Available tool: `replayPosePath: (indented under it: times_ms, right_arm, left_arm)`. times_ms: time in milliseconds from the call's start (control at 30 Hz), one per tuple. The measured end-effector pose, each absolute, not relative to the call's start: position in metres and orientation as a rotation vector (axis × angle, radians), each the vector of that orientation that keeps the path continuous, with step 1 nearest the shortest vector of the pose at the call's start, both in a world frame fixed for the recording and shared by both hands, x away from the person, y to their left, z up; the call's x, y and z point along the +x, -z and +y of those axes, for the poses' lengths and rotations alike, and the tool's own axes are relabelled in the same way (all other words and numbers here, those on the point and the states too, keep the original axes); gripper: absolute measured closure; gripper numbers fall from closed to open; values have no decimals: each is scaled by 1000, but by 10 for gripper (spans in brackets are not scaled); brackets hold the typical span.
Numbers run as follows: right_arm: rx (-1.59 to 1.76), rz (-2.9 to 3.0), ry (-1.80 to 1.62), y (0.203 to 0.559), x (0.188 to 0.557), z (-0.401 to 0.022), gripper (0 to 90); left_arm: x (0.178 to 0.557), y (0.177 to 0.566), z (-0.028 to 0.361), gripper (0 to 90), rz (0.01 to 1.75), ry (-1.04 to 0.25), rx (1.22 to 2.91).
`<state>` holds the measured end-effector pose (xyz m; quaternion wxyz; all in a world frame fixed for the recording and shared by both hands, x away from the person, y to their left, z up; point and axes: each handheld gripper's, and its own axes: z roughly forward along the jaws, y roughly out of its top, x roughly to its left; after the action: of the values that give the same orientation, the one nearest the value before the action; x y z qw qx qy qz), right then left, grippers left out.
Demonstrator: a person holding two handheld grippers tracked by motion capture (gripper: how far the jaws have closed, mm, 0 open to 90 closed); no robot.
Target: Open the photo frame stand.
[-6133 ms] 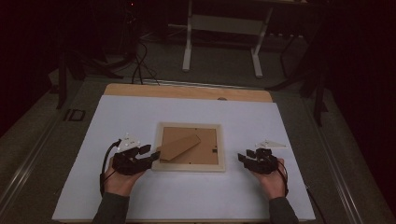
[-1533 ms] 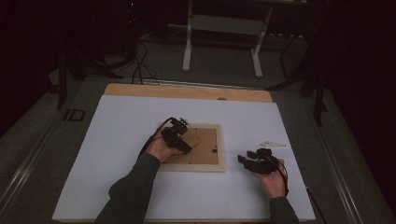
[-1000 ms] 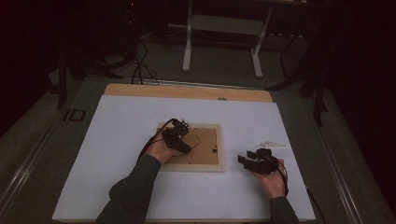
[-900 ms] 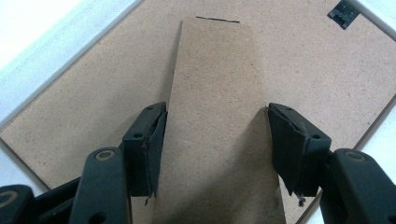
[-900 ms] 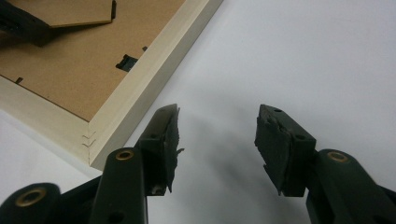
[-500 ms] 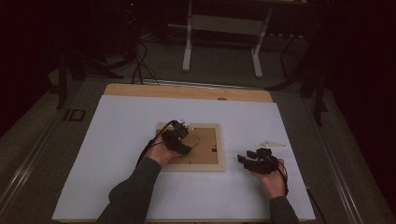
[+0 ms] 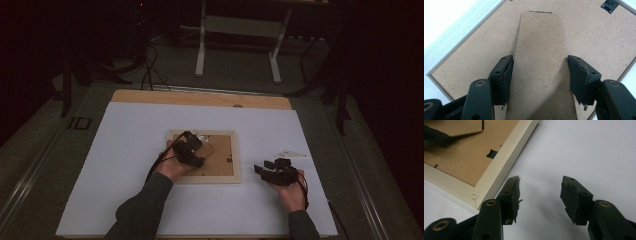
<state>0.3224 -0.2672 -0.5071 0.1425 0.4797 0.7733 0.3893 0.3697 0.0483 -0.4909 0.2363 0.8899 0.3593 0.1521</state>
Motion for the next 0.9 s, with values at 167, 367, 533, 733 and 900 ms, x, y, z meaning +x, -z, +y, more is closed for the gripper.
replayPosePath:
  times_ms: [167, 367, 533, 733, 900]
  right_arm:
    - [1379, 2225, -1131, 505, 323, -266, 488]
    - [1371, 2217, -1142, 501, 324, -266, 490]
    - [1352, 2220, -1169, 492, 329, -262, 496]
    - [1299, 2246, -1163, 481, 337, -251, 550]
    - [1213, 2300, -1175, 468, 342, -242, 618]
  left_arm:
    - [366, 490, 48, 411, 982, -451, 2434]
    - [360, 489, 47, 411, 966, -499, 2424]
    - [355, 488, 45, 411, 954, -545, 2414]
    - [349, 488, 45, 412, 935, -600, 2398]
    - [343, 487, 44, 412, 923, -640, 2386]
